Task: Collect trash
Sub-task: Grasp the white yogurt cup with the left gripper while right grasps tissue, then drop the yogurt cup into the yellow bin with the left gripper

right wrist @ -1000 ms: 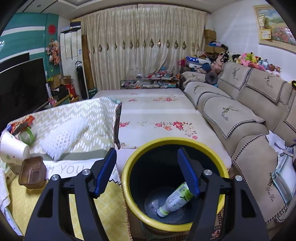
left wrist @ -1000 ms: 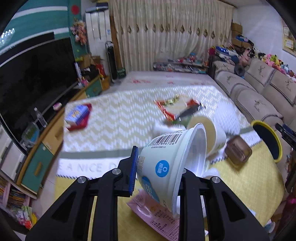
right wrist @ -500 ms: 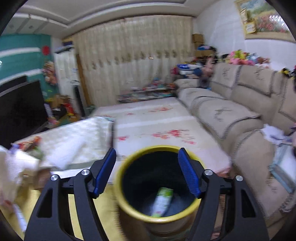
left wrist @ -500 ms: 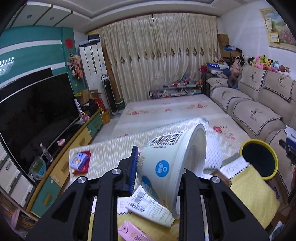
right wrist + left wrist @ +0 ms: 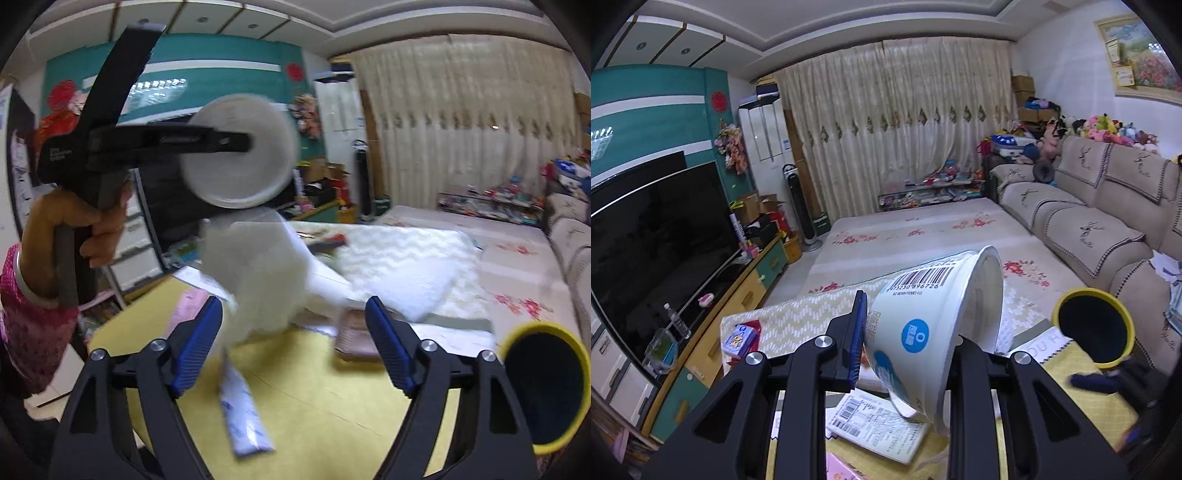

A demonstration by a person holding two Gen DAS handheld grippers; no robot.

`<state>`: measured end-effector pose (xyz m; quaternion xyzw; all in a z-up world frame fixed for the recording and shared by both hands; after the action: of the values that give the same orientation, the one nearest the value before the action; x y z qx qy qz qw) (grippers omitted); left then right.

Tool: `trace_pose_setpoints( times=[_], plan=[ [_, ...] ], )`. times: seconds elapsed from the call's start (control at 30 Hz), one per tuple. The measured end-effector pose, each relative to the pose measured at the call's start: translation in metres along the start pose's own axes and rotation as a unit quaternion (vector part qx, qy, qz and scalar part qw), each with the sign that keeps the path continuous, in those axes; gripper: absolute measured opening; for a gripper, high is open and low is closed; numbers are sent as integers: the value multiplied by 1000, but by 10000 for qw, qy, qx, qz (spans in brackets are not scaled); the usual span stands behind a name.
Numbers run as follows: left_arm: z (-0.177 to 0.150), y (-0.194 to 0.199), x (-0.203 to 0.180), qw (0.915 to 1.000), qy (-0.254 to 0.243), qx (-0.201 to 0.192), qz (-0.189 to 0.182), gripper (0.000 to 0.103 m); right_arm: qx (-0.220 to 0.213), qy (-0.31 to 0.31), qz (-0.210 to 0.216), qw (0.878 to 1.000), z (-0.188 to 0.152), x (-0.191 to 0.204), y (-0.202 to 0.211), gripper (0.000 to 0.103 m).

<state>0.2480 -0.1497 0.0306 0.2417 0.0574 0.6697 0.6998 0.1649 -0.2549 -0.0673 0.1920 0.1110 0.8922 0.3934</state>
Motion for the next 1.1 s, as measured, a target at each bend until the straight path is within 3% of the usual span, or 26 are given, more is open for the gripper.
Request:
trace_pose_setpoints(
  times=[0.2,0.3,0.43,0.6,0.67,0.8,0.93,1.1],
  plan=[
    [3,15,1,9998,-30,-98,-167,24,224,-352,42,9991,-2,-4,-21,76],
    [1,16,-7,9994,-106,-38,-316,24,206,-383,-279,9987,-7,-19,-3,76],
    [-5,9,-36,9972,-296,117,-678,24,280,-231,-1199,9921,-23,-52,44,76],
    [-11,1,-101,9906,-645,265,-1181,24,-42,-507,-2520,9664,-38,-113,136,77],
    [-9,-1,-133,9867,-782,304,-1394,24,-343,-737,-3058,9486,-44,-137,178,79],
    [-7,-6,-213,9766,-1189,307,-1768,24,-696,-1086,-3719,9193,-61,-168,237,81],
    [-11,-14,-293,9639,-1498,438,-2157,24,-727,-1191,-4064,9030,-77,-186,267,81],
    [-21,-45,-370,9540,-1725,773,-2325,24,-784,-1298,-4078,9004,-90,-198,275,81]
  ],
)
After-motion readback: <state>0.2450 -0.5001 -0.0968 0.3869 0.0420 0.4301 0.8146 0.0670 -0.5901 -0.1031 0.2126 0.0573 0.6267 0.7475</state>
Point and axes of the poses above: each gripper's, at about its wrist camera, not at the fingertips, and y roughly against the way its jaws point, x to its left, z to its top, the point moved 8 cm from there along -y, roughly the way its jaws point, and after that the axes turned 10 degrees about z, right-handed, at the moved point
